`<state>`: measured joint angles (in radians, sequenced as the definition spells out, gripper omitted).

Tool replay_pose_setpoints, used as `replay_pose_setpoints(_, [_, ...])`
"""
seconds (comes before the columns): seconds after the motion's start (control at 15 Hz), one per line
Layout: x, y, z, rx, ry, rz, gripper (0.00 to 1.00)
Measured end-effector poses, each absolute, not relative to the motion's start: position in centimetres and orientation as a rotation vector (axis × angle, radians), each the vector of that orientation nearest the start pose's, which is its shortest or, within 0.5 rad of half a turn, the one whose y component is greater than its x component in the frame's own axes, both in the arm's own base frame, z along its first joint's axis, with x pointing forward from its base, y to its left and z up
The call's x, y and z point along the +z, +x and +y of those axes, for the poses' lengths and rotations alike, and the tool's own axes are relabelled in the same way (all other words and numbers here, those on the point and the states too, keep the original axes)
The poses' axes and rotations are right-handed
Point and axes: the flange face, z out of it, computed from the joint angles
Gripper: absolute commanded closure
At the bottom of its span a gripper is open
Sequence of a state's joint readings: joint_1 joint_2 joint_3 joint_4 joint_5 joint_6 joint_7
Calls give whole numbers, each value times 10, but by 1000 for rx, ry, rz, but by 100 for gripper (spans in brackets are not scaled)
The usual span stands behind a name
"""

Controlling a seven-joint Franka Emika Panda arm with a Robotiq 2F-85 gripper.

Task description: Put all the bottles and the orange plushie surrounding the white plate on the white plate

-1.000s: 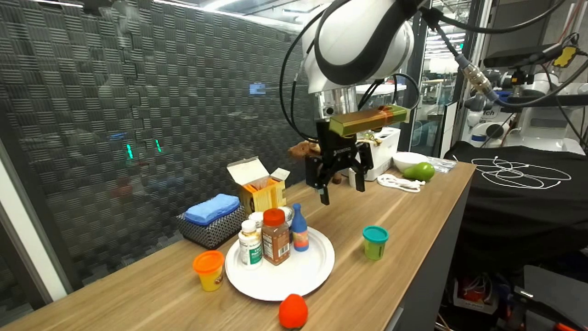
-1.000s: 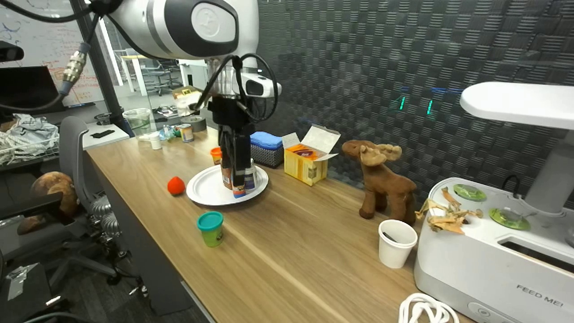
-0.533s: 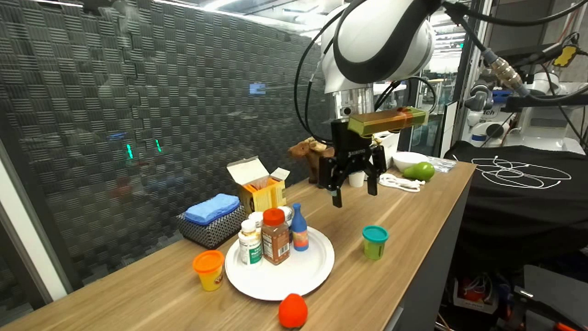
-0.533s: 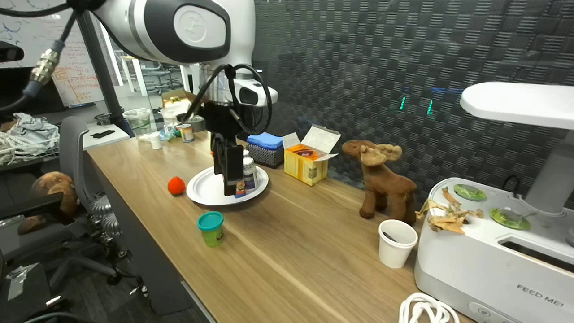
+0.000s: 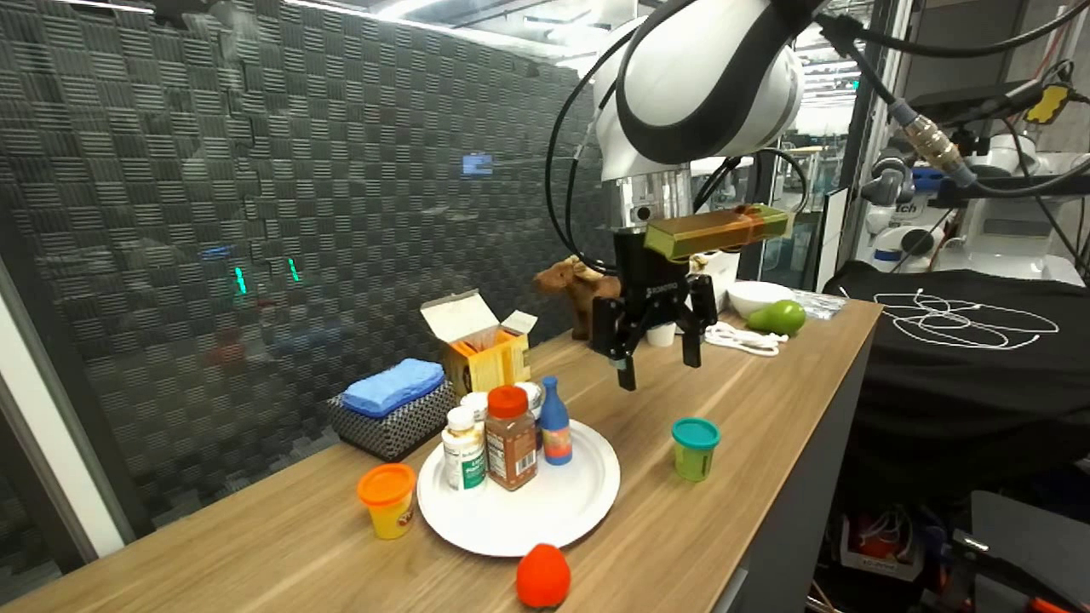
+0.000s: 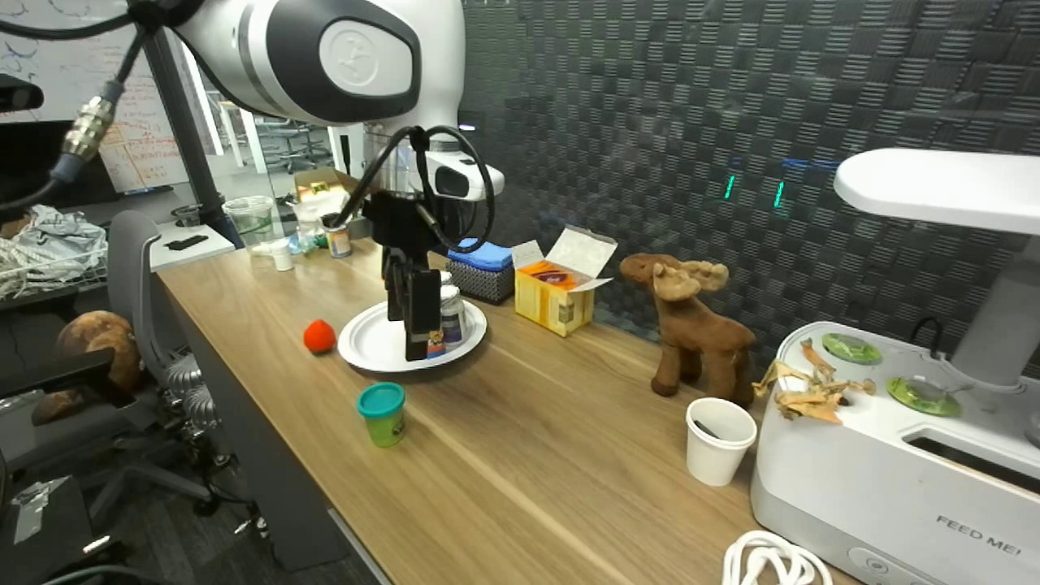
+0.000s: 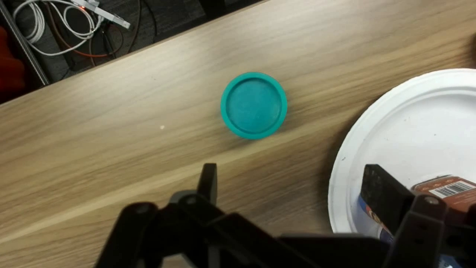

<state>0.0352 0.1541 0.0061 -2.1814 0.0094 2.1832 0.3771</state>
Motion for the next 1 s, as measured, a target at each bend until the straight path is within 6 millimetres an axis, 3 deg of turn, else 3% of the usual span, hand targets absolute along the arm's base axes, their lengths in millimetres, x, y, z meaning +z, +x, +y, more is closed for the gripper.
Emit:
replay_pose_setpoints(0.4, [294,530,15,206,-3106,557,0])
replay_pose_setpoints(1.0, [256,505,-10,178,-3101,560,0])
